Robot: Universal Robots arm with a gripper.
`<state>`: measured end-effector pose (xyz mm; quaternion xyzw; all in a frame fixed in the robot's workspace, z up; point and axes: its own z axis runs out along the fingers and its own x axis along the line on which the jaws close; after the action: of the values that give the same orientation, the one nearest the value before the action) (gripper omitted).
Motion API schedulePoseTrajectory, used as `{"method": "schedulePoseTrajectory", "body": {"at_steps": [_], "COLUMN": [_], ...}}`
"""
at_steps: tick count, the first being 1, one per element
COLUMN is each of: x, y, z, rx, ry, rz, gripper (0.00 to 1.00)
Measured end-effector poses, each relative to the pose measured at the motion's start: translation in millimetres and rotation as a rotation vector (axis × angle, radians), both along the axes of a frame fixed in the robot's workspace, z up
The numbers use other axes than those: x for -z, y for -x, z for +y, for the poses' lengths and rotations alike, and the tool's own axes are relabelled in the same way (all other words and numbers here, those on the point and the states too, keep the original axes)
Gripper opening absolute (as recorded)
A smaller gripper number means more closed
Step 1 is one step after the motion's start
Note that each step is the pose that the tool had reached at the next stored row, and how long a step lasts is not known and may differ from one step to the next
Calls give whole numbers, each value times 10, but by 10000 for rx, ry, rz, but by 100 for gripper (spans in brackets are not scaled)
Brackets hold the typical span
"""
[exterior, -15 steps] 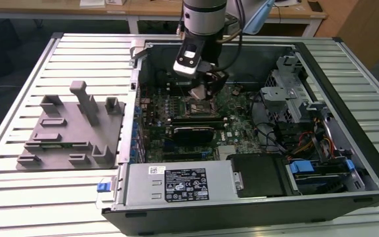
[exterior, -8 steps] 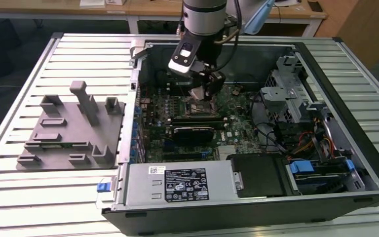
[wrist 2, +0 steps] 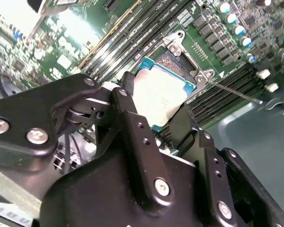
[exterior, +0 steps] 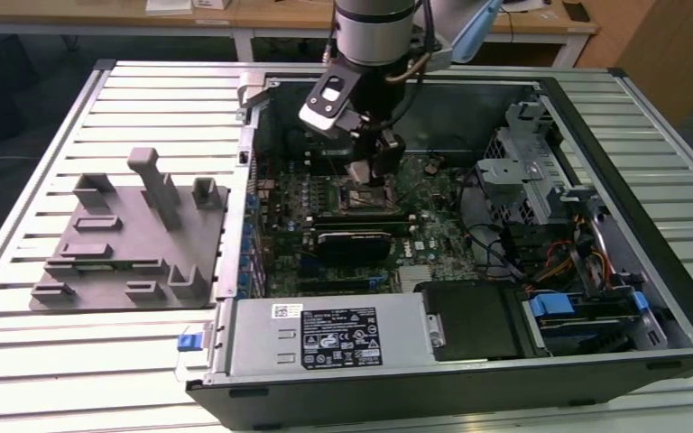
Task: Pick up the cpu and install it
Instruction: 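Place the cpu into insertion slot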
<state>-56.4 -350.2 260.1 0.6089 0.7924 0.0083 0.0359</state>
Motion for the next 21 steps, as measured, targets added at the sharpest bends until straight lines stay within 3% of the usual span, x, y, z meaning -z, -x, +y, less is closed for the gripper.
{"method": "schedulePoseTrajectory", "body": {"at_steps": [5, 6, 11, 21], "x": [15, 22, 42, 120], "y": [0, 0, 0, -17], "z": [0, 0, 0, 61], "rx": [916, 1275, 2041, 2265], "ry": [1, 0, 1, -64], "rz": [0, 0, 0, 7], "gripper": [54, 54, 54, 54]}}
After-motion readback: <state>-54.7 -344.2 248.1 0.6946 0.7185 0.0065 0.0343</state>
